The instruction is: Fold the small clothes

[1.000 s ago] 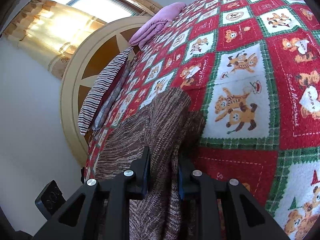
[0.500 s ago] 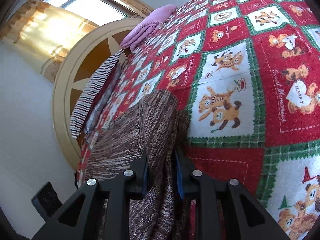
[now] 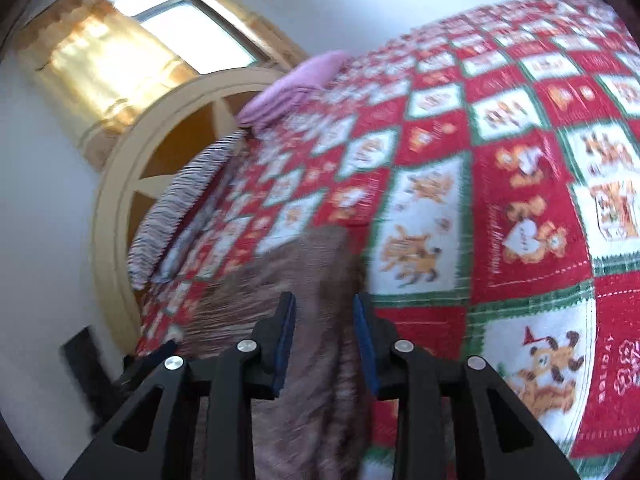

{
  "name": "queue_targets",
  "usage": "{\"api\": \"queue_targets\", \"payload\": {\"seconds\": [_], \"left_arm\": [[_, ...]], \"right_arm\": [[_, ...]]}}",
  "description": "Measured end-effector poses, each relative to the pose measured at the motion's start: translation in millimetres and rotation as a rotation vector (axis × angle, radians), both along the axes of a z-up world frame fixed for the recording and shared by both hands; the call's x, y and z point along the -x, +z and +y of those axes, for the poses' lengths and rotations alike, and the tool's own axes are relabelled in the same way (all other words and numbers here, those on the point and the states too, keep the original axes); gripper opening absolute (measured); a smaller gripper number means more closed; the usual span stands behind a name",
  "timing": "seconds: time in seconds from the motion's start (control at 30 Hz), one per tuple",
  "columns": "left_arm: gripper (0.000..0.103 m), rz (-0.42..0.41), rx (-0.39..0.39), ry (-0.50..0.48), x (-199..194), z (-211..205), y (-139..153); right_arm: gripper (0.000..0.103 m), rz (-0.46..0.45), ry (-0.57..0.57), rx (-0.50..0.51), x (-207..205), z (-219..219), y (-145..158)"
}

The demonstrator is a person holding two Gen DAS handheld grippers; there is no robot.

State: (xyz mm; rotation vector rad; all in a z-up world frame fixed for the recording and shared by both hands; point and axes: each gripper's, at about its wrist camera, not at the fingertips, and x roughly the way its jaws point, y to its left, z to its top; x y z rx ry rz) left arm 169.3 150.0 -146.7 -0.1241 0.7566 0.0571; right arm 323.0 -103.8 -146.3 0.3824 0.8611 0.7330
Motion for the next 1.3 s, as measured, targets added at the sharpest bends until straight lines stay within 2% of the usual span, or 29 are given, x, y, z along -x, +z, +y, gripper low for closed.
{"api": "queue_targets", "payload": {"seconds": [0.1, 0.2, 0.37, 0.53, 0.63, 0.87, 0.97, 1.17, 1.3], "left_arm": [[0.099, 0.024, 0.042, 0.005, -1.0, 5.3, -10.0], [0.099, 0.073, 0.024, -0.021, -7.0, 0.4, -15.0], [0.102, 0.089, -0.046, -0.043, -13.2, -14.4, -17.8], [0.103, 0.079, -0.027, -0.009, -5.7, -9.0, -15.5], [0.103, 0.06, 0.025, 0.005, 15.8, -3.9, -13.4], [0.103, 0.07, 0.008, 0.015, 9.6, -8.5, -18.3], [0.103, 0.056, -0.036, 0.017, 19.1, -16.2, -3.0], [0.103, -0.064, -0.019, -0.014, 51.3, -25.2, 49.7], [0.103, -0.128, -0.018, -0.018, 60.6, -27.1, 74.4]], "right_arm": [[0.043, -0.007, 0.107, 0.057, 16.5, 26.6, 2.9], [0.043, 0.003, 0.191, 0.103, 32.3, 47.3, -7.0], [0.043, 0.006, 0.187, 0.201, 45.2, 47.4, -28.8], [0.043, 0.006, 0.173, 0.167, 49.6, 34.3, -33.1], [0.043, -0.007, 0.176, 0.153, 52.0, 34.2, -36.0], [0.043, 0.004, 0.149, 0.081, 46.2, 29.6, -42.1], [0.043, 0.01, 0.081, 0.079, 55.5, 23.0, -26.2], [0.043, -0.158, 0.007, 0.191, 98.9, 18.8, 24.3], [0.048, -0.257, -0.033, 0.232, 124.1, 14.0, 52.1]]}}
